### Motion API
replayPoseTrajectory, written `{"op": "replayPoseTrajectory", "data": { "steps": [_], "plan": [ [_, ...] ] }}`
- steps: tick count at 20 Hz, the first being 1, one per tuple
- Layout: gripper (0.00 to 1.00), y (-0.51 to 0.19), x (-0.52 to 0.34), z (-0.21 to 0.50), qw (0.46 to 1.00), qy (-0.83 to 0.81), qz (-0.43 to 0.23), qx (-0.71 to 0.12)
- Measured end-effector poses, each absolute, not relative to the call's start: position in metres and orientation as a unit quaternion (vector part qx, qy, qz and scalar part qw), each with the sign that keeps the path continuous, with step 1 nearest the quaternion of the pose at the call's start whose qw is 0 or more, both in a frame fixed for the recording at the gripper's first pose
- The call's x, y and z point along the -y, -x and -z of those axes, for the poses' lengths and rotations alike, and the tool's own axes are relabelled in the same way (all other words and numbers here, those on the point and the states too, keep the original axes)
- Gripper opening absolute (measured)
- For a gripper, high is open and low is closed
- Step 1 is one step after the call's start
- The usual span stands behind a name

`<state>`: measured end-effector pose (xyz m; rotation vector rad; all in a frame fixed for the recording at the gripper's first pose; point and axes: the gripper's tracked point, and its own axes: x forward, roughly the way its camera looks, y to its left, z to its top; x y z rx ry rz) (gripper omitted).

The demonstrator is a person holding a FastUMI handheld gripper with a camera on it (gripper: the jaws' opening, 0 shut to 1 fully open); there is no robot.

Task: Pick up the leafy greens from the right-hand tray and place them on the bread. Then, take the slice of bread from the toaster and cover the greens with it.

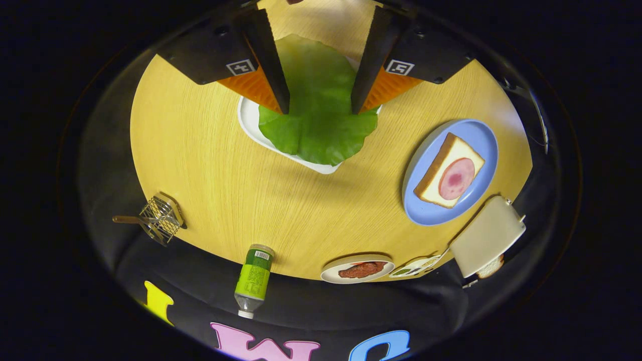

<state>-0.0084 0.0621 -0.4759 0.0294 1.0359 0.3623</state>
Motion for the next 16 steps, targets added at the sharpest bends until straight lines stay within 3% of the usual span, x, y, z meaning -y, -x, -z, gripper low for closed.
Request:
{"op": "replayPoseTrajectory", "data": {
  "steps": [6,8,11,16],
  "plan": [
    [0.66,0.01,-0.065,0.483,0.847,-0.019,-0.175,-0.502],
    [0.51,0.01,-0.065,0.482,0.846,-0.019,-0.177,-0.502],
    [0.12,0.01,-0.065,0.481,0.847,-0.022,-0.176,-0.501],
    [0.09,0.006,-0.058,0.46,0.858,-0.033,-0.164,-0.486]
  ]
}}
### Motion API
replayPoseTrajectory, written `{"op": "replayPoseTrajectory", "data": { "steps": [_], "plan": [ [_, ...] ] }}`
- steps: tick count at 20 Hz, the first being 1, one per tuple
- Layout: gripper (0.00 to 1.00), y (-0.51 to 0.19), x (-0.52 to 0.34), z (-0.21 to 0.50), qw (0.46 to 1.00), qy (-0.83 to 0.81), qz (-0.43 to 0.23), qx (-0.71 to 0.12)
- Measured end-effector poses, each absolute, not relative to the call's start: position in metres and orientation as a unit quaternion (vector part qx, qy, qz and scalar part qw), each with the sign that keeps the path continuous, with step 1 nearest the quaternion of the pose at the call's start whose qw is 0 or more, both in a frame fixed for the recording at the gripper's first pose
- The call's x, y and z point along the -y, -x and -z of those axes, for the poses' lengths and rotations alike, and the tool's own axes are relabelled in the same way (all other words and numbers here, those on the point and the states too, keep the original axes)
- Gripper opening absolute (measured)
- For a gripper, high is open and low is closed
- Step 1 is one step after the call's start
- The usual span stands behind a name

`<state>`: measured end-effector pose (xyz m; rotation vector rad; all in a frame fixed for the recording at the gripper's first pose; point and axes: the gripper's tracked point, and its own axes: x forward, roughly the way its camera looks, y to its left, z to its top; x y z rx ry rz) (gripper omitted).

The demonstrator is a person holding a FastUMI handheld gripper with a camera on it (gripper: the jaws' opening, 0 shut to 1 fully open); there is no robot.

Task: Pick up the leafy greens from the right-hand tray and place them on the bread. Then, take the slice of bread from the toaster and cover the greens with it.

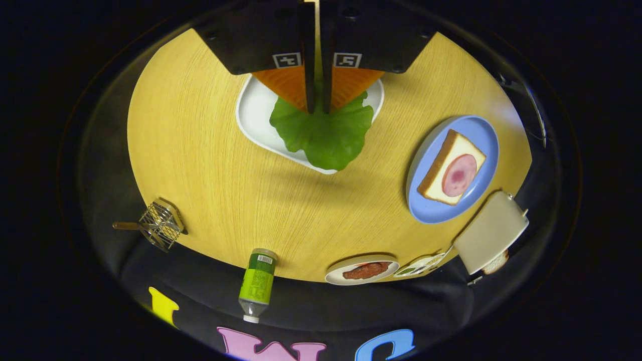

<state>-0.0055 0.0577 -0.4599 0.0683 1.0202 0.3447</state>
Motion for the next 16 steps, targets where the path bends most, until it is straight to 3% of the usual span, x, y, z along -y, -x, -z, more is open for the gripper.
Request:
{"op": "replayPoseTrajectory", "data": {
  "steps": [6,16],
  "plan": [
    [0.09,-0.001,-0.072,0.397,0.871,-0.044,-0.187,-0.452],
    [0.08,-0.018,-0.213,0.321,0.861,-0.08,-0.276,-0.42]
  ]
}}
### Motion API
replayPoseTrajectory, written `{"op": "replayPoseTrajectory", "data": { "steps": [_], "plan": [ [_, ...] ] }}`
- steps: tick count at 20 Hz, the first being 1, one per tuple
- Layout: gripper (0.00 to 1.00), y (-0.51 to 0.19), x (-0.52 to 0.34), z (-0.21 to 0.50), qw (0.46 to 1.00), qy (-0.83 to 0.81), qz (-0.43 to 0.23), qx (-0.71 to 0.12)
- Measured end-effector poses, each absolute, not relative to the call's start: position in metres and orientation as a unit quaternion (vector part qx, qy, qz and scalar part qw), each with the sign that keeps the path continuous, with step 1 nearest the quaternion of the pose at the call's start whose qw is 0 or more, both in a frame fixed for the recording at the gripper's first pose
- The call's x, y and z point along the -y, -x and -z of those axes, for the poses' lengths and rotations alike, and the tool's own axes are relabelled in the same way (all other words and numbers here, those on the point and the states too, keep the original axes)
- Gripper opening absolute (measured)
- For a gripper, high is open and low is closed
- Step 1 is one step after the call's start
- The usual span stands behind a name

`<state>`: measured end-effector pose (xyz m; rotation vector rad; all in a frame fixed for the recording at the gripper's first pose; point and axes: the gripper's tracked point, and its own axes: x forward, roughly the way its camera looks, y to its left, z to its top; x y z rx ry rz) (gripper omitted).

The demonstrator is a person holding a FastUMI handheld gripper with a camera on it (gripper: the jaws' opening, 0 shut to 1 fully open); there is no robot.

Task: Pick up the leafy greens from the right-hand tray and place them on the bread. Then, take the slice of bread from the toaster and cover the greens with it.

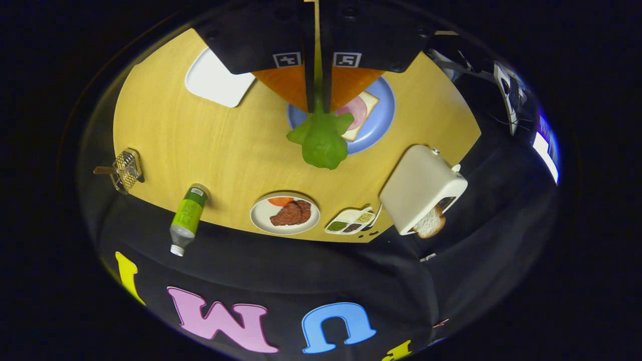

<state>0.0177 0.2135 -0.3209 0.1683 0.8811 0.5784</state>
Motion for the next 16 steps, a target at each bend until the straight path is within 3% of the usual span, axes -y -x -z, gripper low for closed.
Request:
{"op": "replayPoseTrajectory", "data": {
  "steps": [7,8,9,12,13,16],
  "plan": [
    [0.09,-0.022,-0.255,0.329,0.855,-0.064,-0.285,-0.428],
    [0.12,-0.023,-0.259,0.33,0.855,-0.066,-0.284,-0.43],
    [0.25,-0.025,-0.258,0.331,0.856,-0.065,-0.28,-0.431],
    [0.46,-0.028,-0.256,0.33,0.86,-0.064,-0.269,-0.428],
    [0.51,-0.029,-0.257,0.328,0.861,-0.065,-0.27,-0.427],
    [0.51,-0.03,-0.256,0.31,0.866,-0.072,-0.27,-0.415]
  ]
}}
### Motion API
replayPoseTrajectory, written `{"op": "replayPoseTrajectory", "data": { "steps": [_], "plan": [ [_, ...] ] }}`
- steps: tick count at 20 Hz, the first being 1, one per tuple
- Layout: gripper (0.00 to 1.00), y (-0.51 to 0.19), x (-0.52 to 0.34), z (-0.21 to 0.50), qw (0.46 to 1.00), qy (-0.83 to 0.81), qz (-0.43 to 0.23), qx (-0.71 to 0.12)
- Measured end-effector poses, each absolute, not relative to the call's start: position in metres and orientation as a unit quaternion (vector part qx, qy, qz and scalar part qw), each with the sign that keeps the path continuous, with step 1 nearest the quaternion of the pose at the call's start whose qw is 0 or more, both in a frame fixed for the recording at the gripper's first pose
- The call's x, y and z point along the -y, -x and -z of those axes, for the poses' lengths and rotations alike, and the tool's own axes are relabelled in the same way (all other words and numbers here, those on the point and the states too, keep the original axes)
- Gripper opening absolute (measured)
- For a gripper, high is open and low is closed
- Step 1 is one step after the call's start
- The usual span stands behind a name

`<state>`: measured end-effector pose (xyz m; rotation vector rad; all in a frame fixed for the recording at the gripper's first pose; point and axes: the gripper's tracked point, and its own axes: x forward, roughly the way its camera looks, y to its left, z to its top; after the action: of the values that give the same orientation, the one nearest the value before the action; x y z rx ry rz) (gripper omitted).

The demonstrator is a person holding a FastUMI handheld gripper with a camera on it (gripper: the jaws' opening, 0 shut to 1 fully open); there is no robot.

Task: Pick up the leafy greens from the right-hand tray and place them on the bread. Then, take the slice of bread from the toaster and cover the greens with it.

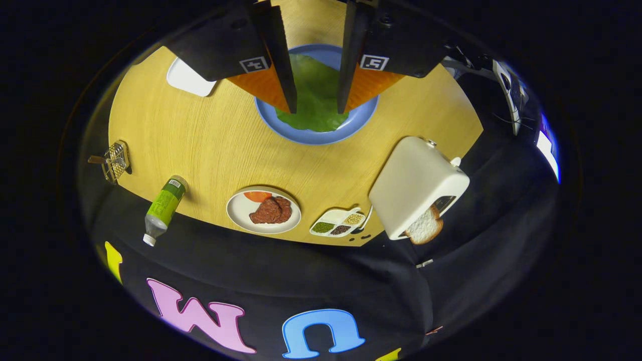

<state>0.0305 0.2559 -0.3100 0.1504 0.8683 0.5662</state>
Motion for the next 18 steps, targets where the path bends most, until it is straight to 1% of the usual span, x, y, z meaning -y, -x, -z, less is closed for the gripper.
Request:
{"op": "replayPoseTrajectory", "data": {
  "steps": [6,8,9,12,14,18],
  "plan": [
    [0.51,-0.045,-0.291,0.239,0.879,-0.077,-0.3,-0.362],
    [0.51,-0.052,-0.315,0.212,0.879,-0.081,-0.318,-0.346],
    [0.54,-0.056,-0.328,0.198,0.878,-0.084,-0.326,-0.339],
    [0.54,-0.071,-0.373,0.164,0.876,-0.094,-0.345,-0.323],
    [0.62,-0.083,-0.4,0.151,0.877,-0.094,-0.352,-0.311],
    [0.68,-0.104,-0.46,0.143,0.879,-0.075,-0.36,-0.302]
  ]
}}
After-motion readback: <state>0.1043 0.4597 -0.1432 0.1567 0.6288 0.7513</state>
